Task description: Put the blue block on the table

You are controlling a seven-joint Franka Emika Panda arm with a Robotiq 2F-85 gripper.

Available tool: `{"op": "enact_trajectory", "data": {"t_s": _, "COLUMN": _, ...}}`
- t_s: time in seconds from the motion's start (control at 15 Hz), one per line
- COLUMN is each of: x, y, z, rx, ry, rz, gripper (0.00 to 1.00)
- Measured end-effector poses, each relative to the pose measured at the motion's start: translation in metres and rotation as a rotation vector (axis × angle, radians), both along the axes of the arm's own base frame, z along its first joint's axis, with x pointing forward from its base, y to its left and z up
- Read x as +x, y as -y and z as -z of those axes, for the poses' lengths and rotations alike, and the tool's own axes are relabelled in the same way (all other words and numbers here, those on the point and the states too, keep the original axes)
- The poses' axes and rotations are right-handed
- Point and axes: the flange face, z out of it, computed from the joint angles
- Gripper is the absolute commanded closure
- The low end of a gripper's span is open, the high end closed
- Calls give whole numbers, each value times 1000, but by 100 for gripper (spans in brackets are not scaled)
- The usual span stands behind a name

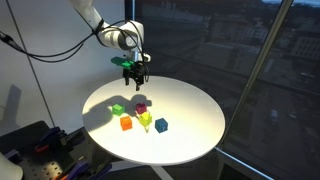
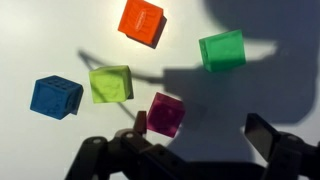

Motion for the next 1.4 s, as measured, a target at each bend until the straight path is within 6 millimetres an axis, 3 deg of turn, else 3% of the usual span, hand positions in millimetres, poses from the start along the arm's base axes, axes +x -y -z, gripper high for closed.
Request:
{"op": "enact_trajectory", "data": {"t_s": 0.6, "x": -41, "y": -4, "z": -57, "rx": 8, "ry": 37, "rz": -11, "gripper": 0}}
{"op": "enact_trajectory", "data": {"t_s": 1.07, "x": -81, "y": -6, "z": -82, "rx": 11, "ry": 56, "rz": -21, "gripper": 0}}
{"op": "enact_trajectory", "data": {"t_s": 1.4, "x": -98, "y": -4, "z": -98, "rx": 12, "ry": 66, "rz": -20, "gripper": 0}}
